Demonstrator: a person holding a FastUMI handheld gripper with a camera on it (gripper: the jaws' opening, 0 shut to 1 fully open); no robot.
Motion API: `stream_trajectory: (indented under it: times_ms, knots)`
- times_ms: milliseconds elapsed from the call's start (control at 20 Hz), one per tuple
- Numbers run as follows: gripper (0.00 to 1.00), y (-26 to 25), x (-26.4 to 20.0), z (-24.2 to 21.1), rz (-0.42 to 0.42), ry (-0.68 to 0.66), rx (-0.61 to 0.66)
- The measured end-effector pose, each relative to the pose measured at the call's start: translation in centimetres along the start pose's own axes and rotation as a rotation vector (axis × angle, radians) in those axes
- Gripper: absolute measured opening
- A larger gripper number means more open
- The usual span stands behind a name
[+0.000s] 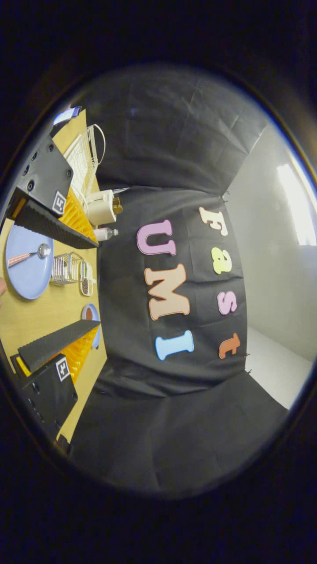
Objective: Take the plate from the dish rack, then take the spoon from the basket and place it into the plate.
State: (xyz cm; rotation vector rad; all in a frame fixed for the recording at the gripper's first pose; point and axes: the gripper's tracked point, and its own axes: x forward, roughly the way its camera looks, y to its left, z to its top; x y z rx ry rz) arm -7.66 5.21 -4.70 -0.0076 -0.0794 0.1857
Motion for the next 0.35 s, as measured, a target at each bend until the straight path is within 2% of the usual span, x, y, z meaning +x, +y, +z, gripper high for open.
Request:
stream_trajectory:
  times_ms: [350]
  knots:
    - [1.00,0.74,-0.35,0.19,0.008,0.012,-0.002]
